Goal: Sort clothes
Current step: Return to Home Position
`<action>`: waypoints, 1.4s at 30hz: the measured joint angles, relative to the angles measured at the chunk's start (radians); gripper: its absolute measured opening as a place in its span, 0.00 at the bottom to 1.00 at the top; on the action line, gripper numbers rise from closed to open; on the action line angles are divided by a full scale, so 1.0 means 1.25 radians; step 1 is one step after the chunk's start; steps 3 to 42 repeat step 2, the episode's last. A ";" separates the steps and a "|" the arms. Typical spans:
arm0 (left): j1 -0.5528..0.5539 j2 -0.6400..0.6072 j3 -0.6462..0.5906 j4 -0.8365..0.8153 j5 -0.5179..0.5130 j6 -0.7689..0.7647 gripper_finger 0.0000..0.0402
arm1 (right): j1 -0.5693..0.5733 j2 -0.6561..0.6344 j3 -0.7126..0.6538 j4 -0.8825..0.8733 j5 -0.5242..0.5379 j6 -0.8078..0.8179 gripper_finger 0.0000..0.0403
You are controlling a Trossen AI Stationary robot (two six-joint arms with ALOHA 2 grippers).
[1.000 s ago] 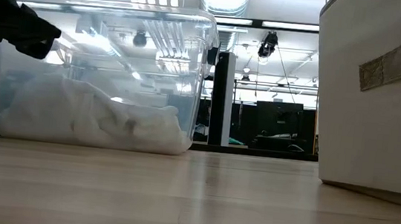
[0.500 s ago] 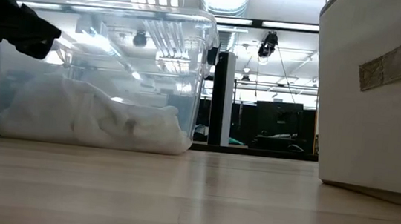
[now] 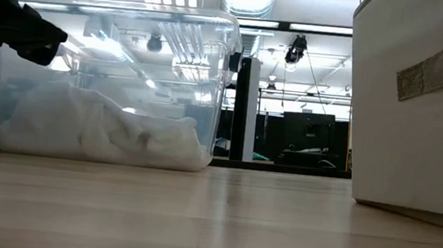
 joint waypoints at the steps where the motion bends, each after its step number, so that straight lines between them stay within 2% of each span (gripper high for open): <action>1: 0.000 0.000 0.000 0.000 0.000 0.000 0.00 | 0.000 0.000 0.000 0.000 0.000 0.000 0.04; 42: 0.000 0.000 0.000 0.000 0.000 0.000 0.00 | 0.000 0.000 0.000 0.000 0.000 0.000 0.05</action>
